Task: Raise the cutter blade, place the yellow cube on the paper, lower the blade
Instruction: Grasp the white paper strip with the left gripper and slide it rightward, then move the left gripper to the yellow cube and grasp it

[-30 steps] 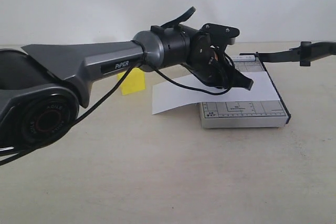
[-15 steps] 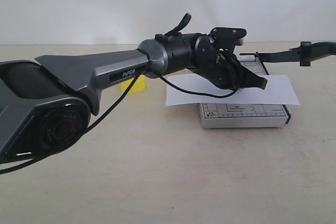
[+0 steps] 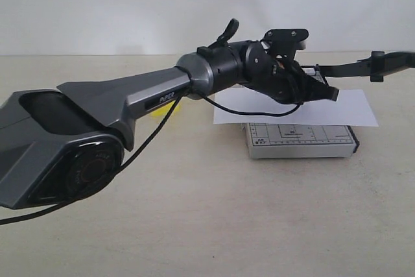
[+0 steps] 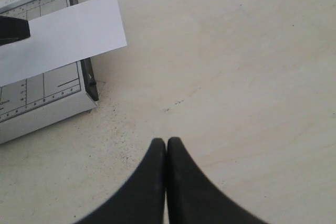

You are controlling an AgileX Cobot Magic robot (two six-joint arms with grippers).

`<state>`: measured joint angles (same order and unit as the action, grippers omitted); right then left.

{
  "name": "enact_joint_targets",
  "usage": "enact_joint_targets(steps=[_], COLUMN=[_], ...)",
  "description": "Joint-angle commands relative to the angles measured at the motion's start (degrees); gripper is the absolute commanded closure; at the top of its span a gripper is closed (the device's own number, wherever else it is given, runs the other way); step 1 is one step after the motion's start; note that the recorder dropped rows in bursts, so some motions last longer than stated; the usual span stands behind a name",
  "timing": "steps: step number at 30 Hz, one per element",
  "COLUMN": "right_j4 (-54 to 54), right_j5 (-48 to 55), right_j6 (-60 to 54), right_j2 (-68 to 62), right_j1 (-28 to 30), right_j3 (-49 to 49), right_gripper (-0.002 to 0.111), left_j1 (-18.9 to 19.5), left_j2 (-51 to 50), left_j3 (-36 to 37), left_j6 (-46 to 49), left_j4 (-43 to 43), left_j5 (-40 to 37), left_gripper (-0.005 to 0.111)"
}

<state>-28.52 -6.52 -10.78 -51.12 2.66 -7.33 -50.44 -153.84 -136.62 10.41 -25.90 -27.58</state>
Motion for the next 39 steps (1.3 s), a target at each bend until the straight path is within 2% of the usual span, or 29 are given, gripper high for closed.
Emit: enact_joint_targets(steps=[1,4,7,10,11,13,14,16,19,22,25,26,28,30,33,36,37,39], right_j4=[0.6,0.6,0.6,0.6,0.6,0.6,0.6,0.6,0.6,0.6,0.6,0.6,0.6,0.6,0.6,0.6,0.6,0.6], right_j5=[1.0,1.8,1.8,1.8,1.9,1.9,1.9,1.9,1.9,2.3,2.9,2.9,2.9,2.9,2.9,2.9,3.0,3.1], right_j6=[-0.1,-0.1,-0.1,-0.1,-0.1,-0.1,-0.1,-0.1,-0.1,-0.1,-0.1,-0.1,-0.1,-0.1,-0.1,-0.1,-0.1,-0.1], right_j2=[-0.2,-0.2,-0.2,-0.2,-0.2,-0.2,-0.2,-0.2,-0.2,-0.2,-0.2,-0.2,-0.2,-0.2,-0.2,-0.2,-0.2,-0.2], right_j1=[0.2,0.2,0.2,0.2,0.2,0.2,0.2,0.2,0.2,0.2,0.2,0.2,0.2,0.2,0.2,0.2,0.2,0.2], right_j3=[0.0,0.0,0.0,0.0,0.0,0.0,0.0,0.0,0.0,0.0,0.0,0.0,0.0,0.0,0.0,0.0,0.0,0.0], right_gripper=[0.108,0.108,0.108,0.108,0.108,0.108,0.108,0.108,0.108,0.108,0.108,0.108,0.108,0.108,0.108,0.108,0.108,0.108], left_j1=[-0.2,-0.2,-0.2,-0.5,-1.2,-2.4,-3.5,-4.9,-6.2,-6.4,-4.1,-2.7,-0.2,1.3,1.4,1.4,1.6,2.8], left_j2=[4.9,7.2,9.3,11.5,12.8,14.8,16.7,20.3,27.4,35.0,41.6,43.6,46.8,48.5,49.2,49.1,48.8,47.5], left_j3=[-1.0,-1.0,-0.8,0.9,2.2,6.0,9.8,16.4,32.4,51.5,68.9,72.9,77.4,79.4,79.5,79.2,79.2,77.5], left_j6=[-2.7,-7.8,-18.5,-35.3,-44.9,-59.0,-68.8,-79.4,-91.2,-112.7,-130.8,-130.8,-130.8,-130.8,-130.8,-130.8,-130.8,-130.8], left_j4=[0.5,3.6,14.4,34.5,47.2,65.5,77.1,87.6,95.9,106.8,121.7,125.4,125.8,125.8,125.5,119.9,119.7,119.7], left_j5=[2.5,6.3,7.4,1.5,-1.9,-9.4,-14.4,-17.7,-13.5,-10.9,-9.9,-7.2,-2.5,-1.3,-6.3,-13.9,-14.5,-9.3], left_gripper=[0.102,0.102,0.102,0.102,0.102,0.102,0.102,0.102,0.102,0.102,0.102,0.102,0.102,0.102,0.102,0.102,0.102,0.096])
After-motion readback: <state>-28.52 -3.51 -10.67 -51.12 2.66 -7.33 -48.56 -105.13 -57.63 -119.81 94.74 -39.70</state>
